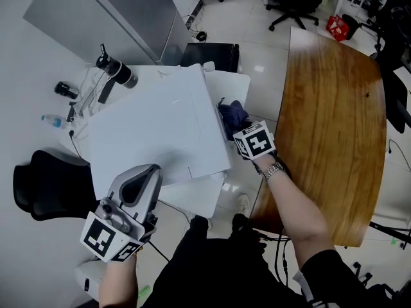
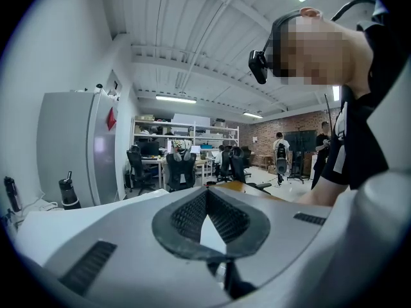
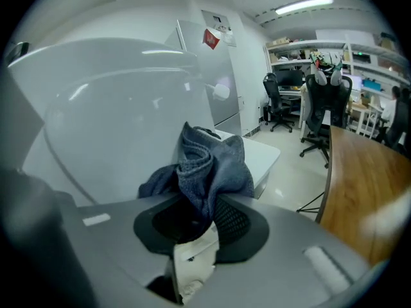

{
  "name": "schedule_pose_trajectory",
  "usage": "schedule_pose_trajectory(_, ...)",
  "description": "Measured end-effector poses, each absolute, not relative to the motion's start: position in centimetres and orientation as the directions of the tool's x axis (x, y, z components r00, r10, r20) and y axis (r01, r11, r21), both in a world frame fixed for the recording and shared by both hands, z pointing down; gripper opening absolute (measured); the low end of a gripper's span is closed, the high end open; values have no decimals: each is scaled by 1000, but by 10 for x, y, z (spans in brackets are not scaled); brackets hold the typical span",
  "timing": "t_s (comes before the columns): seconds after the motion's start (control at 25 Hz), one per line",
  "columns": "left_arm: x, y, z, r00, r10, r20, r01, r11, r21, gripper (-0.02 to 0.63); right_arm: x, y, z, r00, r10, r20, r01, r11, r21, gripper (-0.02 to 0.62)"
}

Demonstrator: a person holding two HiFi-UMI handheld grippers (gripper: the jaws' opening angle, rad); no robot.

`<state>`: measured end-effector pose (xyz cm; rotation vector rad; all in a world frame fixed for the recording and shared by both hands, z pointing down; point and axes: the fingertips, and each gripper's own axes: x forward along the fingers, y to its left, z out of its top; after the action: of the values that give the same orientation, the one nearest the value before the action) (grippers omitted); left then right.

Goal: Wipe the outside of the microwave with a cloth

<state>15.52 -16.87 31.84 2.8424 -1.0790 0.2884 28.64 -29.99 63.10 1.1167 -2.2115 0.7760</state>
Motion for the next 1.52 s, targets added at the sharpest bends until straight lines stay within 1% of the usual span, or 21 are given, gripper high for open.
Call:
schedule_pose_trajectory(0.4,143,-160,320,708,-677,201,-694,-720,21,5,289,-298,652,-454,-505,734,-854,483,-195,95)
schedule_pose_trajectory(0.68,131,-152,318,697,-694,181,-709,-705,28,5,300,-294,642,-430,-533,728,-867,469,-169,95)
schedule_pose_trajectory(1.2,94,-125,311,685,-719,116,-726,-688,22,5,343,-252,546,-366,-708,604,-909,412,-68,97)
schedule_pose_trajectory(1.52,41,-86,310,668,-739,85,-740,-672,-25,5,330,-189,447,-310,-824,474,-928,372,39,97)
